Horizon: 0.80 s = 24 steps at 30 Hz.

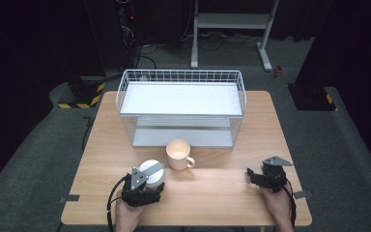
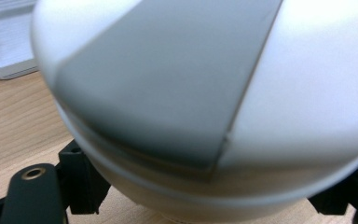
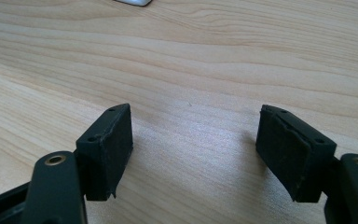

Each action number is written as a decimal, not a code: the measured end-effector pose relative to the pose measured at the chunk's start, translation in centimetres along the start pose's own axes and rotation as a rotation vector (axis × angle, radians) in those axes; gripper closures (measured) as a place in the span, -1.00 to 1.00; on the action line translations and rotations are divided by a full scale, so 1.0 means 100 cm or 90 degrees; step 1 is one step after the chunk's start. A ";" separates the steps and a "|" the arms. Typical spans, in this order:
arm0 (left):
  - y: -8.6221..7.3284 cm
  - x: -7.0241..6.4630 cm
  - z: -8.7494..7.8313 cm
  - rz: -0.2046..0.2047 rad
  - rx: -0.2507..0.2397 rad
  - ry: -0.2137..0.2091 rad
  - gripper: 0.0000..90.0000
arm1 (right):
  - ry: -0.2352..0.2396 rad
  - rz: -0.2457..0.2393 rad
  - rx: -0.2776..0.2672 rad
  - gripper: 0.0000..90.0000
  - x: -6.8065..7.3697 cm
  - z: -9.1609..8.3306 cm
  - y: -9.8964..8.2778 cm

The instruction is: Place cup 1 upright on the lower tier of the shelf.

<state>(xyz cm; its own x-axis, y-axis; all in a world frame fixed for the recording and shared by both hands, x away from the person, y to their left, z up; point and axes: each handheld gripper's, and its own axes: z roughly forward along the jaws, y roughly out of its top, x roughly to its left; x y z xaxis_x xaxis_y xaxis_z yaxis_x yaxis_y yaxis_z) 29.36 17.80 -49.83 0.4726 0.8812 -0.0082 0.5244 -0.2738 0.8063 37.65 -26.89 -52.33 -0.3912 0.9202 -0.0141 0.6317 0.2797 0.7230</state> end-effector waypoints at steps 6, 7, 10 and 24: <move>-0.001 0.000 0.000 0.003 -0.002 0.003 -0.59 | 0.001 -0.002 -0.001 -0.39 0.000 0.000 0.000; 0.000 -0.001 0.000 0.004 -0.001 0.003 -0.59 | 0.001 -0.001 0.000 -0.39 0.000 0.000 0.000; 0.000 0.000 0.000 0.002 -0.003 0.003 -0.59 | 0.001 0.000 0.000 -0.39 0.000 0.000 0.000; 0.001 0.000 -0.001 0.005 0.003 0.007 -0.58 | 0.001 -0.001 0.000 -0.39 0.000 0.000 0.000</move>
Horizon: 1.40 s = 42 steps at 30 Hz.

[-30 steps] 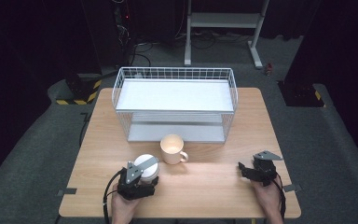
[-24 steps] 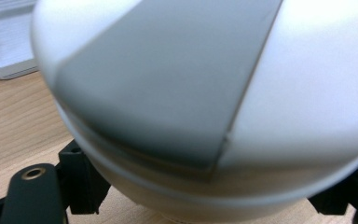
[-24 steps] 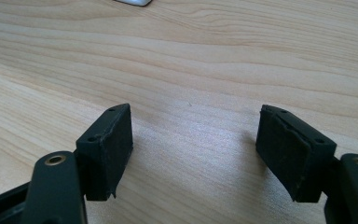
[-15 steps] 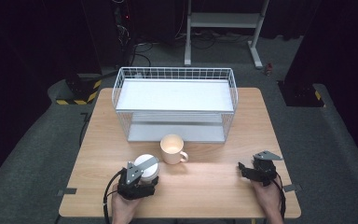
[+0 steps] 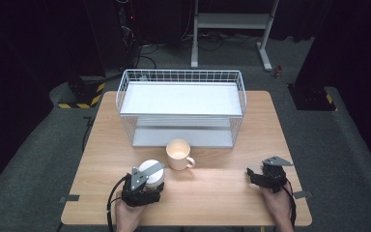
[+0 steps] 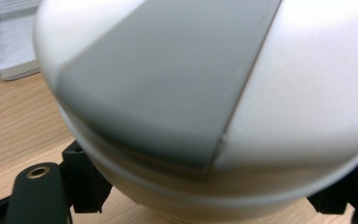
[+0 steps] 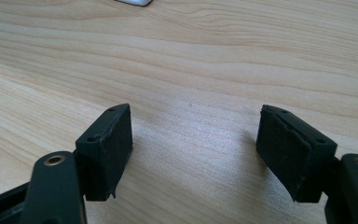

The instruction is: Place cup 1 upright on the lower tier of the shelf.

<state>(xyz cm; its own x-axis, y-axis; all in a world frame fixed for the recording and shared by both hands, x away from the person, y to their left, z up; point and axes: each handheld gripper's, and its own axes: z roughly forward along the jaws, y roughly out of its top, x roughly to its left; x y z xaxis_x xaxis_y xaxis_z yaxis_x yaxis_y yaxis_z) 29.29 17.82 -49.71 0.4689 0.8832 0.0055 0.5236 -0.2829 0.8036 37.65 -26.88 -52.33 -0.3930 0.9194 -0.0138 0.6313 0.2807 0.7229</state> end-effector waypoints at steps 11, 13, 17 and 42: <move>0.003 0.007 -0.003 -0.015 -0.003 0.000 -0.58 | 0.000 0.000 0.001 -0.39 0.000 0.000 0.000; 0.004 0.008 -0.002 -0.002 0.000 0.003 -0.58 | 0.000 0.000 0.001 -0.39 0.000 0.000 0.000; 0.008 0.012 0.000 -0.003 0.002 0.002 -0.58 | 0.001 0.000 0.001 -0.39 0.000 0.000 0.000; 0.031 0.030 0.008 -0.011 -0.009 0.015 -0.58 | 0.004 -0.006 0.001 -0.40 0.001 -0.001 0.000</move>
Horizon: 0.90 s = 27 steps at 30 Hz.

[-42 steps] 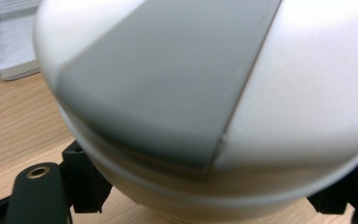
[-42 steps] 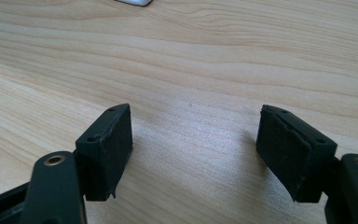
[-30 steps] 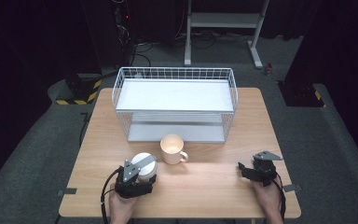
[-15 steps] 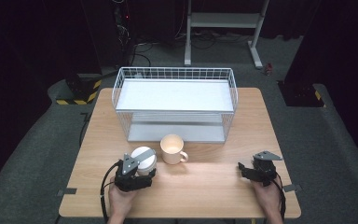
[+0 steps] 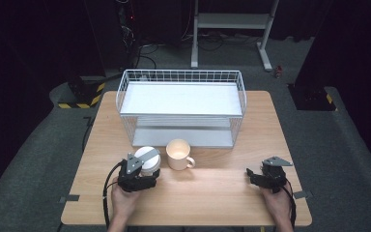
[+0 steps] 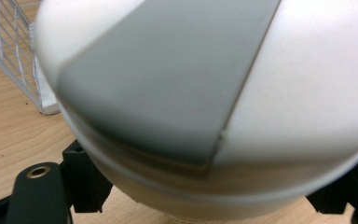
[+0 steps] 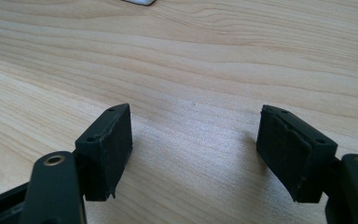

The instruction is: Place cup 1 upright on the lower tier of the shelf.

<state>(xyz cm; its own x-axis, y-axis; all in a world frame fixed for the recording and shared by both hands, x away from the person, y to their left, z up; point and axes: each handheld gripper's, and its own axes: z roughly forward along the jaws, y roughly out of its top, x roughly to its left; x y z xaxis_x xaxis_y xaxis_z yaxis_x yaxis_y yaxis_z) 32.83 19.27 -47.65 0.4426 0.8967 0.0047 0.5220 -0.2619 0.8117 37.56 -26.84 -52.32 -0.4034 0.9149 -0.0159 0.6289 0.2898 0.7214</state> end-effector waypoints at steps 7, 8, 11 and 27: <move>0.008 0.009 0.007 -0.014 0.008 0.019 -0.57 | 0.000 0.000 0.000 -0.40 0.000 0.000 0.000; 0.010 0.010 0.008 -0.015 0.000 0.016 -0.57 | 0.000 0.000 0.000 -0.40 0.000 0.000 0.000; 0.013 0.012 0.010 -0.017 -0.006 0.017 -0.57 | 0.000 0.000 0.000 -0.40 0.000 0.000 0.000; 0.023 0.022 0.020 -0.025 -0.019 0.012 -0.58 | -0.002 0.002 0.000 -0.40 0.000 0.000 0.000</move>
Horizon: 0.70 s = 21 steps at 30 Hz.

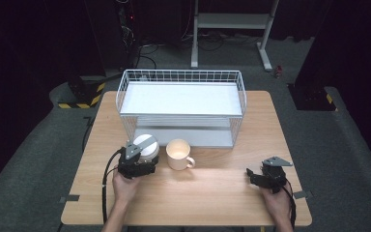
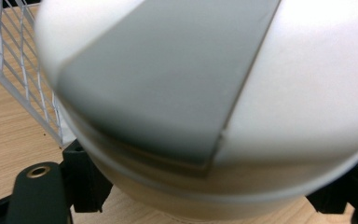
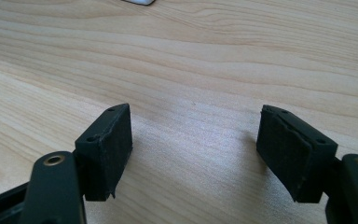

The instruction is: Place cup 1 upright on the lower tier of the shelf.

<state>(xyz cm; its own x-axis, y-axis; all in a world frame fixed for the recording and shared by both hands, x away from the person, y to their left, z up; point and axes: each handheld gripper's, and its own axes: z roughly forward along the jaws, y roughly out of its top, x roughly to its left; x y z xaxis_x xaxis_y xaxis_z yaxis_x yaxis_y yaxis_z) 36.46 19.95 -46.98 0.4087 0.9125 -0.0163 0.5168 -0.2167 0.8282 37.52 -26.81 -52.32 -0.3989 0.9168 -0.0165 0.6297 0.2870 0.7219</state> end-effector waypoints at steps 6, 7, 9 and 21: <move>0.001 0.003 0.002 -0.002 -0.001 0.003 -0.58 | -0.001 0.002 0.000 -0.39 0.001 0.000 0.000; 0.003 0.004 0.002 -0.007 0.001 0.008 -0.58 | -0.001 0.001 0.001 -0.39 0.001 0.000 0.000; 0.003 0.004 0.001 -0.007 -0.003 0.008 -0.58 | 0.000 0.001 0.001 -0.39 0.001 0.000 0.000; 0.020 0.008 0.010 -0.004 -0.003 0.001 -0.57 | 0.002 -0.003 0.000 -0.40 0.001 0.000 0.000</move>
<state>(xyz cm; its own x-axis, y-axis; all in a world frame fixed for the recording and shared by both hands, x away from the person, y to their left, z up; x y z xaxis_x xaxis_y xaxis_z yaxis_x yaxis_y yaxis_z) 38.57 19.85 -45.93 0.4044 0.9144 -0.0199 0.5159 -0.2101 0.8305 37.44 -26.72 -52.33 -0.4047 0.9143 -0.0177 0.6276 0.2917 0.7218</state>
